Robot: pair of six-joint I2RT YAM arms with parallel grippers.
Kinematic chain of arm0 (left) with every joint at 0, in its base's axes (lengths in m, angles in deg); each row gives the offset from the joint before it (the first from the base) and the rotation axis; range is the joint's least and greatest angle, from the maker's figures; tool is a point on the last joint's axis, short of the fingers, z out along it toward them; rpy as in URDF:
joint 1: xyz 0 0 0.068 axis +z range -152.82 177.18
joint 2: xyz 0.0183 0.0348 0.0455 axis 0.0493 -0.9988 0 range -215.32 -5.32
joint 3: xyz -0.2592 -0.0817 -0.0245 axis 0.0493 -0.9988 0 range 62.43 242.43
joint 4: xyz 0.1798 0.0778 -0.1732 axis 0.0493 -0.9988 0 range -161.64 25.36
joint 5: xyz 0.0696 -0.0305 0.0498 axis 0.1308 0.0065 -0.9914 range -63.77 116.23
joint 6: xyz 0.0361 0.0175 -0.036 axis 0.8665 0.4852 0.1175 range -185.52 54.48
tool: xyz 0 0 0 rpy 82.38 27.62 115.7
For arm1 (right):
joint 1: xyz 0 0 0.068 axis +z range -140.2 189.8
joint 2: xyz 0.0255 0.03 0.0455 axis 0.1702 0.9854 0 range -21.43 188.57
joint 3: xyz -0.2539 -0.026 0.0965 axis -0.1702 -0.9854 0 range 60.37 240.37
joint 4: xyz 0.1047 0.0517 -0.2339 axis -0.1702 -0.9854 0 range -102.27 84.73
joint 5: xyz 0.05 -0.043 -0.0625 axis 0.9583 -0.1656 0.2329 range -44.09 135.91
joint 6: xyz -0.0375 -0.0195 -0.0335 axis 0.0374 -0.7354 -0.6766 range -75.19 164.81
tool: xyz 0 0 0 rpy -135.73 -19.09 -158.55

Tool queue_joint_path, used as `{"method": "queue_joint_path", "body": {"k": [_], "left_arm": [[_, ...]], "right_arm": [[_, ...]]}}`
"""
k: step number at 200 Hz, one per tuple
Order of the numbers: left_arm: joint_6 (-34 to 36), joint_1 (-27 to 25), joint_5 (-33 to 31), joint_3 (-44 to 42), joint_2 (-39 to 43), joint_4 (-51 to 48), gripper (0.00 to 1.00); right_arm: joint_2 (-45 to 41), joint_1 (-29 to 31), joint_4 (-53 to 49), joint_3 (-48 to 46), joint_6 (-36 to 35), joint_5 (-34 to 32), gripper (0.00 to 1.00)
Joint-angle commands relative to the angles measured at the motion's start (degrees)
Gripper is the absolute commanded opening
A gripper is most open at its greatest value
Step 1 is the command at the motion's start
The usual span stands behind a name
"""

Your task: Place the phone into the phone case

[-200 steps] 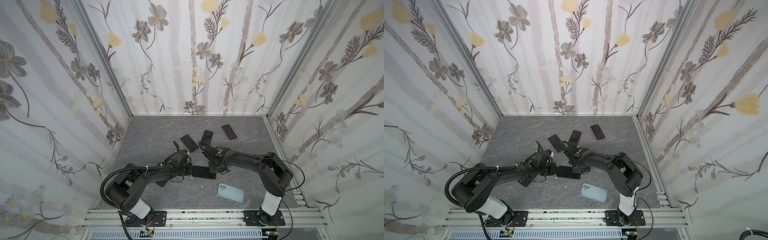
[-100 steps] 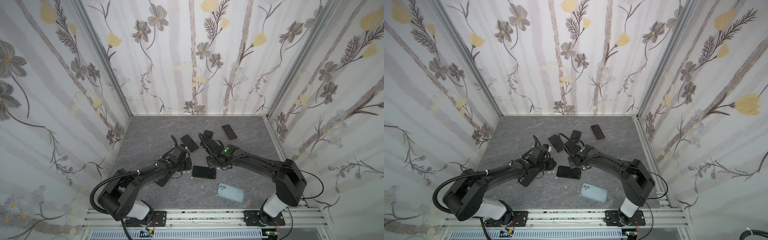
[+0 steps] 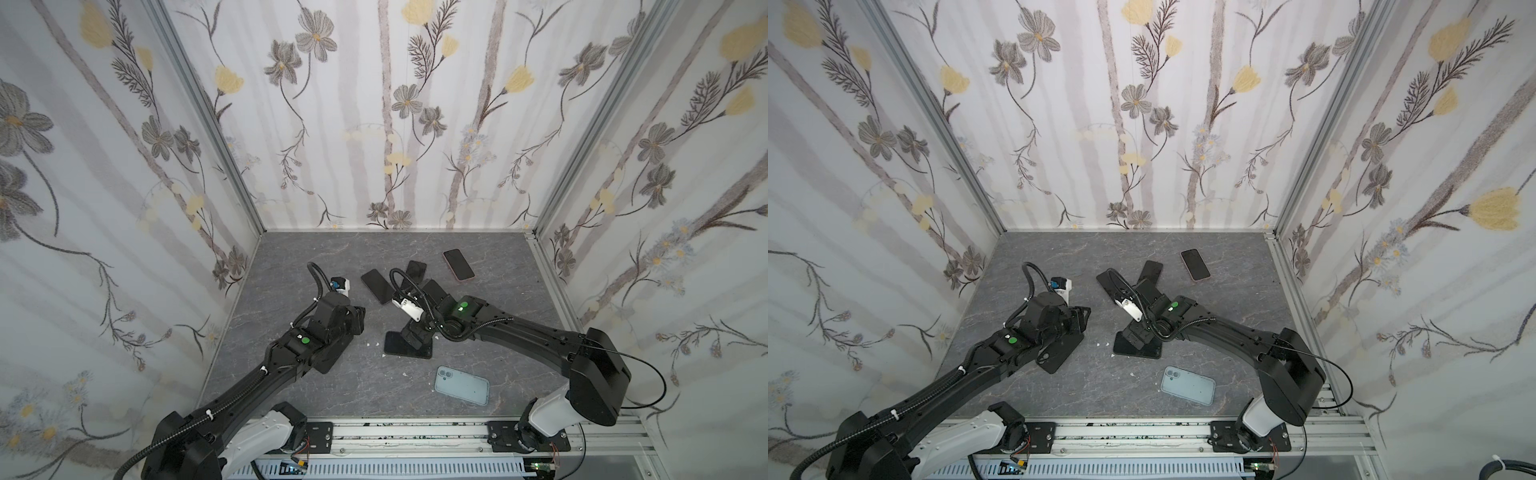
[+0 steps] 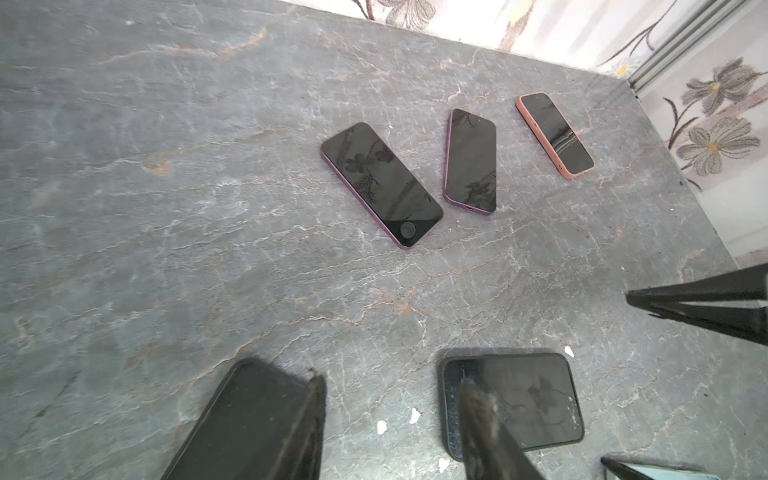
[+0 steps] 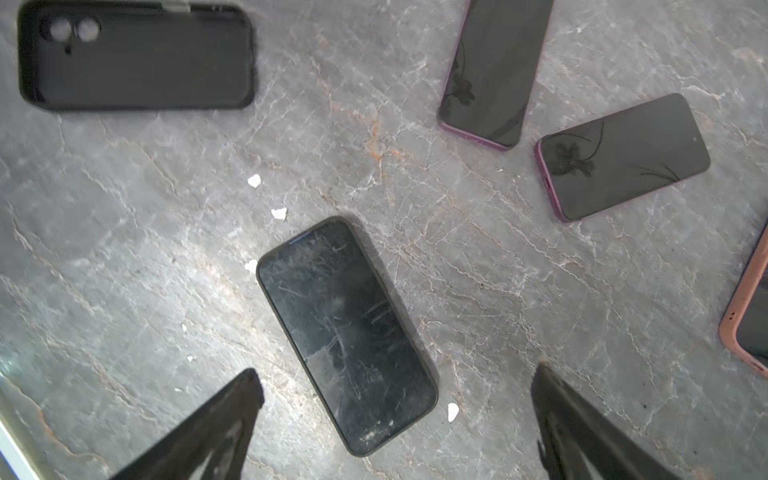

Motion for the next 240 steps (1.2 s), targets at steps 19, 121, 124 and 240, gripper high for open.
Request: {"method": "queue_joint_path", "body": {"k": [19,121,124,240], "left_arm": [[4.97,0.7,-5.03,-1.39,4.17,-3.24,0.57],[5.83,1.22,-13.11,-3.21,10.1,-4.86,0.71],[5.78,1.31,-13.24,-3.3,10.21,-4.87,0.71],[6.18,1.51,-13.77,-3.06,9.11,-4.34,0.72]], "right_arm": [[1.62,0.94,4.05,-1.68,-11.85,5.06,1.0],[12.78,1.83,1.79,3.64,-19.29,7.46,1.0],[13.2,1.84,1.48,4.0,-19.51,7.54,1.0],[20.12,1.54,-2.25,6.68,-20.86,5.06,1.0]]}}
